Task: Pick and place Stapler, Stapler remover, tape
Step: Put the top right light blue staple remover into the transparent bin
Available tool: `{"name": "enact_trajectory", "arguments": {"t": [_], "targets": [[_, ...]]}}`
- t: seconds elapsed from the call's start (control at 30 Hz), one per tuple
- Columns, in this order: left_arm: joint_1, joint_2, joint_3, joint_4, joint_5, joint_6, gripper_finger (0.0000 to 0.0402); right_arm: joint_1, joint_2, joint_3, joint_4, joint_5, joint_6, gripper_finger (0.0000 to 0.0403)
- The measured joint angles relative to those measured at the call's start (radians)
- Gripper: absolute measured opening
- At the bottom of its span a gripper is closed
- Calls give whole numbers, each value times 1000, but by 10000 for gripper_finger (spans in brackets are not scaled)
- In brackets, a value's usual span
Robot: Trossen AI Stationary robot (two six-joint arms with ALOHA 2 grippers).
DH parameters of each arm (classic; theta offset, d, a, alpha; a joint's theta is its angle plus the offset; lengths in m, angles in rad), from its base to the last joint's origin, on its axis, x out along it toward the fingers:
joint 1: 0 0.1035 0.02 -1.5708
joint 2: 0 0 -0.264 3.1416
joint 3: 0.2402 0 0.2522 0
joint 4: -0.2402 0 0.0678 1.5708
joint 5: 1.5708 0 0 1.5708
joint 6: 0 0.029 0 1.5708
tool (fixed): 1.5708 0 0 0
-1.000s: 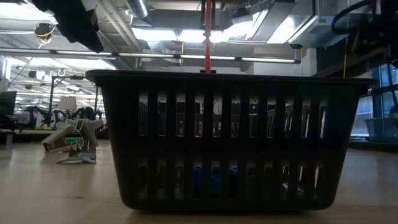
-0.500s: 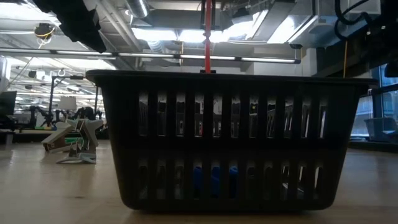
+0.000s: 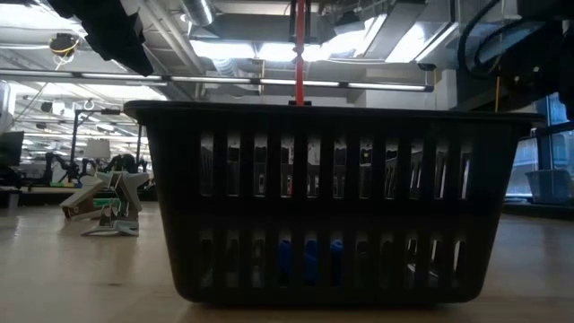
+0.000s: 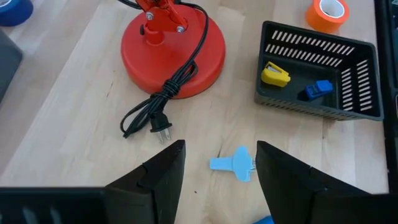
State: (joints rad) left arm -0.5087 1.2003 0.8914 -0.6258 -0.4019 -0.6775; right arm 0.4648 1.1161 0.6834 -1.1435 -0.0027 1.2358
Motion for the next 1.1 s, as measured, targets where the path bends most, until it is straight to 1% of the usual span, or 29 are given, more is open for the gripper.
{"name": "enact_trajectory", "arguments": {"t": [0.13,0.3,0.5,0.73,1.1], "targets": [[0,0,0,-1,0,-18,187,12,30,0,12,-68,3,168],[0,0,0,-1,0,-19,187,51,43,0,23,-94,13,168],[0,0,0,-2,1,-19,187,78,47,0,71,-96,40,167],[0,0,0,-2,1,-19,187,86,61,0,75,-96,59,167],[0,0,1,-2,0,-18,187,89,163,0,142,-96,-3,167]]}}
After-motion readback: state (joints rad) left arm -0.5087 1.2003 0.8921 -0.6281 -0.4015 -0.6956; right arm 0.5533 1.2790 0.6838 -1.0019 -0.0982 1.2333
